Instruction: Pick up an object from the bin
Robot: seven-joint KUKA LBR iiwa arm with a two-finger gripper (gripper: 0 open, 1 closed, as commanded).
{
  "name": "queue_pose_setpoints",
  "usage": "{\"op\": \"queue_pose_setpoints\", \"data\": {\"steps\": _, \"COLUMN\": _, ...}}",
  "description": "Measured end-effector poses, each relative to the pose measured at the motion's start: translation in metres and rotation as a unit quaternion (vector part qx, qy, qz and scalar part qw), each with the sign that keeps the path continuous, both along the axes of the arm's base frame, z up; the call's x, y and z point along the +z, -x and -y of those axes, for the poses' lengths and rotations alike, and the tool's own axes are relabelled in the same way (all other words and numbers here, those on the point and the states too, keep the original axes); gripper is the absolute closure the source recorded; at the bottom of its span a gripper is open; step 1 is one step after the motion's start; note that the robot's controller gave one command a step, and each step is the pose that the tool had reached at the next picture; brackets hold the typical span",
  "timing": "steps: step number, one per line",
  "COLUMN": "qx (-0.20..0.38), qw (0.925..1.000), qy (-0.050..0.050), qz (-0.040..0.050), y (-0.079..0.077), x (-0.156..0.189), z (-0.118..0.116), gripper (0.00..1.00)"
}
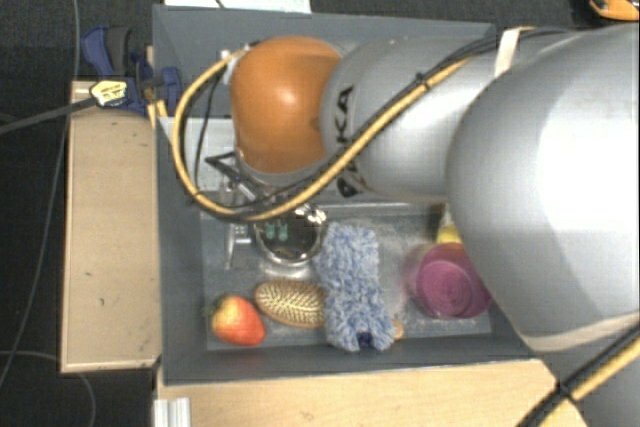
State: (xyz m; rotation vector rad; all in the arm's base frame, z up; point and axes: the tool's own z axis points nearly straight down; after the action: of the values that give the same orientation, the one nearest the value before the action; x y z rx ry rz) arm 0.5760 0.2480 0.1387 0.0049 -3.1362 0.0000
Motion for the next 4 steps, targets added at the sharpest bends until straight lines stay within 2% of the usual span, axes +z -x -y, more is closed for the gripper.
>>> {"op": "queue_pose_setpoints", "data": {"steps": 1, "qx": -0.003, "qw": 1.0, "qy": -0.001, "qz": 0.0037, "y": -0.003, "x": 0.004, "z": 0.001, "gripper": 0.0}}
{"op": "queue_pose_setpoints", "data": {"steps": 2, "qx": 0.057, "qw": 0.9984, "qy": -0.001, "qz": 0.0036, "y": -0.011, "x": -0.068, "z": 0.077, "gripper": 0.0}}
{"op": "queue_pose_setpoints", "data": {"steps": 3, "qx": 0.021, "qw": 0.9997, "qy": -0.005, "qz": 0.0088, "y": 0.01, "x": -0.068, "z": 0.087, "gripper": 0.0}}
{"op": "queue_pose_setpoints", "data": {"steps": 4, "qx": 0.05, "qw": 0.9987, "qy": -0.002, "qz": 0.0054, "y": -0.015, "x": -0.038, "z": 0.119, "gripper": 0.0}}
